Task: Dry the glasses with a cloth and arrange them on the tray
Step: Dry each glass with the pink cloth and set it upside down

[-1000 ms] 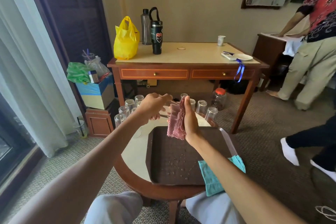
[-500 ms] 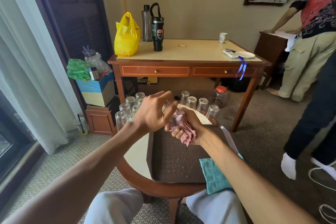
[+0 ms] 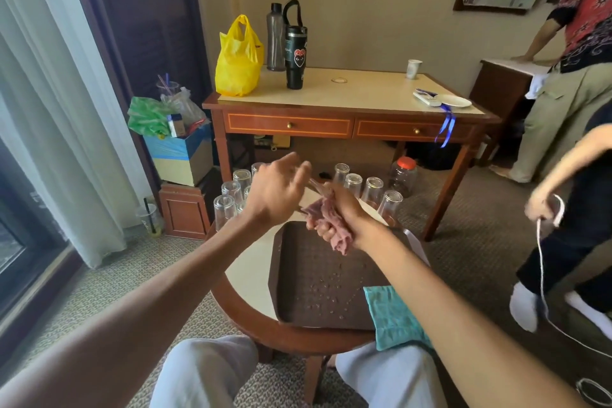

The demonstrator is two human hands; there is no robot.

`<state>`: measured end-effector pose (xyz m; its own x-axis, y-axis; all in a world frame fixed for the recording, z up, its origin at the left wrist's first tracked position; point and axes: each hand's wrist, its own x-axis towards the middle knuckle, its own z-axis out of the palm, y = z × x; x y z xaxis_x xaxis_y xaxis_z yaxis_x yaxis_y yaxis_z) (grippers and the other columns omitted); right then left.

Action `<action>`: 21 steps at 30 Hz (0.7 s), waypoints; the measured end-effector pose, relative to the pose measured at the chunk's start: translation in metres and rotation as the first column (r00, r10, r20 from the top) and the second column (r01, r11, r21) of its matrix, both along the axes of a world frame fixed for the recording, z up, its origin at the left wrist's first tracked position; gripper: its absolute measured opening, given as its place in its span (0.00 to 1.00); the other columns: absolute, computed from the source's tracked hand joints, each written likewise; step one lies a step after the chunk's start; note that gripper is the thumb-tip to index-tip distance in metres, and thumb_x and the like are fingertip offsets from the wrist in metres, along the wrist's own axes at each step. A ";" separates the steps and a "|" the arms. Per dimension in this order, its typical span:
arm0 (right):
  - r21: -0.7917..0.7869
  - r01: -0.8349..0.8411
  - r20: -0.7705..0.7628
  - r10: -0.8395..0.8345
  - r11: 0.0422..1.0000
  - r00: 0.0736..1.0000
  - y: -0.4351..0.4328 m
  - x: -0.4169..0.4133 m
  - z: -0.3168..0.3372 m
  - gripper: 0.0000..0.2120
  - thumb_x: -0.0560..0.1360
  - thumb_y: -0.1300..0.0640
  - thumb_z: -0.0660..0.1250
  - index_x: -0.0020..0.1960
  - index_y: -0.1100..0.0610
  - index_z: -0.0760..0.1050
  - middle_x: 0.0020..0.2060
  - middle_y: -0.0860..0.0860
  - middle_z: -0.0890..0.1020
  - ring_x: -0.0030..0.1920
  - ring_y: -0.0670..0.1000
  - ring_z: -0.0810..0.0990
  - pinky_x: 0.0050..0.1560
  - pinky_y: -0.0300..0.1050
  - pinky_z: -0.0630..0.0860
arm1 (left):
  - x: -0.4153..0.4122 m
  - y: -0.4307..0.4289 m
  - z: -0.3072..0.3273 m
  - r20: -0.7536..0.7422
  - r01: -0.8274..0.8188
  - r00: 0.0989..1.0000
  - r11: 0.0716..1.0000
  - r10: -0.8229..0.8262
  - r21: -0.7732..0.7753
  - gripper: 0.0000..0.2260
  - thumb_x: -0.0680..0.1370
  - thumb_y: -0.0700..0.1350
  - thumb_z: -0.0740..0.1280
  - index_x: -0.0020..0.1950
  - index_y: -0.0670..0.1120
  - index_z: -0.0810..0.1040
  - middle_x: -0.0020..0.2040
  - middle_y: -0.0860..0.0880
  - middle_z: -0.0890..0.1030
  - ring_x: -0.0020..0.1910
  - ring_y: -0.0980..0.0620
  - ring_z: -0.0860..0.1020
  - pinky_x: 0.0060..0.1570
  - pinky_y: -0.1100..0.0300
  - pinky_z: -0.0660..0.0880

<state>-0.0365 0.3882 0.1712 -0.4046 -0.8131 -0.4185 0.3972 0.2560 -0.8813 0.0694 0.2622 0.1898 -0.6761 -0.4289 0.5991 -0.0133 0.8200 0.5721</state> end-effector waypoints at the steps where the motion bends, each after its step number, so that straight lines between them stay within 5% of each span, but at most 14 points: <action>1: 0.015 -0.118 0.154 0.114 0.993 0.981 0.005 -0.003 0.001 0.28 0.81 0.41 0.49 0.44 0.63 0.74 0.33 0.56 0.75 0.21 0.45 0.68 0.18 0.34 0.65 | 0.002 0.000 0.000 -0.036 0.062 0.997 0.981 -0.069 -0.181 0.20 0.82 0.59 0.56 0.46 0.46 0.78 0.39 0.51 0.83 0.35 0.52 0.81 0.34 0.56 0.78; 3: -0.001 -0.253 0.307 0.241 0.967 0.921 0.012 -0.007 0.000 0.27 0.81 0.40 0.50 0.47 0.62 0.74 0.35 0.55 0.74 0.20 0.43 0.69 0.18 0.32 0.67 | 0.006 0.000 -0.001 -0.022 0.168 0.982 0.910 -0.190 -0.379 0.17 0.83 0.58 0.56 0.47 0.48 0.77 0.42 0.53 0.81 0.36 0.54 0.80 0.34 0.58 0.78; 6: 0.031 -0.147 0.242 0.135 0.989 0.961 0.010 0.000 -0.001 0.30 0.81 0.38 0.51 0.46 0.63 0.76 0.34 0.57 0.75 0.20 0.45 0.70 0.17 0.35 0.68 | 0.005 -0.002 -0.009 -0.008 0.161 0.985 0.938 -0.171 -0.308 0.16 0.82 0.58 0.56 0.49 0.49 0.76 0.43 0.52 0.80 0.38 0.54 0.80 0.36 0.57 0.78; 9: -0.034 0.216 -0.234 -0.218 0.976 0.947 0.002 0.015 -0.007 0.35 0.84 0.40 0.46 0.42 0.67 0.78 0.32 0.59 0.78 0.23 0.49 0.74 0.24 0.38 0.70 | -0.004 0.004 -0.009 0.085 0.015 0.996 0.990 -0.028 0.142 0.18 0.81 0.59 0.55 0.49 0.46 0.76 0.43 0.48 0.83 0.38 0.52 0.81 0.37 0.56 0.76; 11: -0.071 0.356 -0.653 -0.313 0.932 0.690 -0.002 0.018 -0.015 0.37 0.85 0.40 0.44 0.45 0.67 0.79 0.33 0.56 0.81 0.31 0.48 0.79 0.34 0.40 0.72 | -0.007 0.005 -0.002 0.230 -0.076 0.971 0.822 -0.068 0.565 0.20 0.83 0.55 0.55 0.54 0.41 0.79 0.46 0.44 0.82 0.34 0.52 0.78 0.33 0.59 0.73; 13: -0.075 0.383 -0.773 -0.297 0.920 0.561 -0.005 0.014 -0.020 0.36 0.85 0.40 0.43 0.46 0.65 0.79 0.35 0.56 0.83 0.36 0.49 0.82 0.38 0.42 0.75 | -0.008 0.005 0.002 0.348 -0.161 0.932 0.745 -0.102 0.647 0.20 0.85 0.52 0.53 0.57 0.39 0.79 0.48 0.43 0.82 0.32 0.52 0.77 0.30 0.61 0.71; 16: -0.097 0.252 -0.535 -0.264 0.963 0.803 -0.008 0.006 -0.019 0.35 0.83 0.39 0.46 0.38 0.63 0.79 0.32 0.57 0.83 0.30 0.52 0.81 0.38 0.47 0.77 | -0.006 0.005 -0.002 0.253 -0.155 0.967 0.870 0.036 0.469 0.20 0.84 0.56 0.54 0.52 0.43 0.79 0.45 0.43 0.84 0.36 0.48 0.81 0.31 0.58 0.77; 18: -0.052 0.081 -0.211 -0.091 0.995 0.973 -0.006 0.000 -0.008 0.33 0.81 0.40 0.47 0.38 0.63 0.77 0.29 0.57 0.78 0.22 0.49 0.74 0.26 0.40 0.72 | -0.001 0.003 -0.004 0.045 -0.080 0.996 0.988 0.074 0.133 0.20 0.82 0.58 0.55 0.47 0.46 0.78 0.40 0.48 0.83 0.36 0.50 0.81 0.35 0.57 0.78; 21: 0.039 -0.237 0.174 0.227 0.971 0.958 0.004 -0.008 0.001 0.31 0.80 0.35 0.49 0.47 0.62 0.74 0.32 0.55 0.75 0.20 0.44 0.69 0.18 0.33 0.67 | 0.009 -0.002 -0.003 -0.080 0.128 0.983 0.937 -0.162 -0.326 0.17 0.83 0.57 0.57 0.47 0.47 0.78 0.40 0.55 0.79 0.34 0.57 0.78 0.34 0.64 0.74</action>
<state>-0.0442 0.3919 0.1726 -0.1282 -0.8483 -0.5138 0.4616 0.4075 -0.7880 0.0784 0.2603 0.1865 -0.6429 -0.1064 0.7585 0.1650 0.9478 0.2728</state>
